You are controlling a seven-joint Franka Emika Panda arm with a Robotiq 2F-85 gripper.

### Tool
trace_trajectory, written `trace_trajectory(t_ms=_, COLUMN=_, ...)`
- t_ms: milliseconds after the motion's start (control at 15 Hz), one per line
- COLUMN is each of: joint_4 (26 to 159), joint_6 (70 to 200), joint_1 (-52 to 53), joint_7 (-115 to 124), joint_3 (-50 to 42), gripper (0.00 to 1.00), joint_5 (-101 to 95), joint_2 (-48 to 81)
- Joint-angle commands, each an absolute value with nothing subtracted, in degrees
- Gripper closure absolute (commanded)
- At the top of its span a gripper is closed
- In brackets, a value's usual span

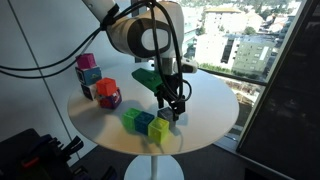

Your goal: Lift the gray dice and put it on top of the green dice

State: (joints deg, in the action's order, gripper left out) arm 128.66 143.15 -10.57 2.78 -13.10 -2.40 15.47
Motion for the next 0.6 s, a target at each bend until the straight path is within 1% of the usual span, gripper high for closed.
trace_trajectory(t_ms=0, joint_4=127.5, joint_6=143.7, joint_1=-11.0, joint_7=3.0, joint_3=-12.7, gripper=0.00, joint_5=-2.1, joint_2=16.4)
trace_trajectory(t_ms=467, joint_4=127.5, joint_6=144.0, joint_1=-10.9, joint_7=3.0, joint_3=-12.7, gripper=0.00, joint_5=-2.2, joint_2=17.0)
trace_trajectory(t_ms=533, joint_4=127.5, joint_6=144.0, joint_1=-11.0, joint_7=2.9, joint_3=-12.7, gripper=0.22, joint_5=-2.1, joint_2=17.0)
